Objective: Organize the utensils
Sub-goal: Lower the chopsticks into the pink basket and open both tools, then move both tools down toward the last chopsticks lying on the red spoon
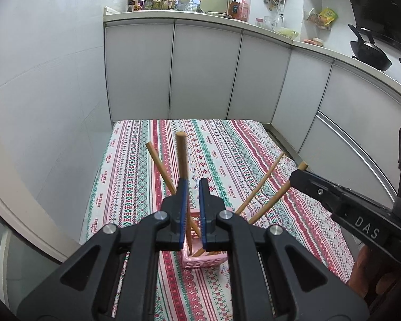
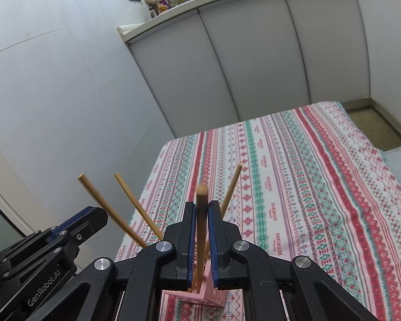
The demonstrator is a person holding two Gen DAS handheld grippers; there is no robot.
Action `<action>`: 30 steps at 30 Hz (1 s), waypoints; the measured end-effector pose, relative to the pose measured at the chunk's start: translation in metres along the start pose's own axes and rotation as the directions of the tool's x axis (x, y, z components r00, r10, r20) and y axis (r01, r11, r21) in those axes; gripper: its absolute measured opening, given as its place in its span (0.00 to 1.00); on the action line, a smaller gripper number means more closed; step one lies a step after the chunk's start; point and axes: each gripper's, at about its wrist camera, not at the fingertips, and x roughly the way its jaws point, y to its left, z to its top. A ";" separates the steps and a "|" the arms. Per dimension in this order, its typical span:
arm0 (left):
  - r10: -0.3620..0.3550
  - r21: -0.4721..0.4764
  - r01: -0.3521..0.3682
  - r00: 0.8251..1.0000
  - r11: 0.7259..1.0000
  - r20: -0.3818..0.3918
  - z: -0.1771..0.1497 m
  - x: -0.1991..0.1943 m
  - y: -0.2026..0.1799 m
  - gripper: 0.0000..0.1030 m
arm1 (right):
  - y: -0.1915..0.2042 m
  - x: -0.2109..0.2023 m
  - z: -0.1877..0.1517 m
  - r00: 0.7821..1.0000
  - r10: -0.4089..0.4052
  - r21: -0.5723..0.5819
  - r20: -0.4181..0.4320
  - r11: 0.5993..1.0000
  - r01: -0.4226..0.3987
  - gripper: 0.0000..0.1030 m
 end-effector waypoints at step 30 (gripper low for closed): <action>-0.030 0.177 0.075 0.970 0.981 -0.243 -0.047 -0.027 -0.030 0.91 | -0.057 -0.074 -0.017 0.967 -0.063 0.048 -0.245 0.996 0.077 0.84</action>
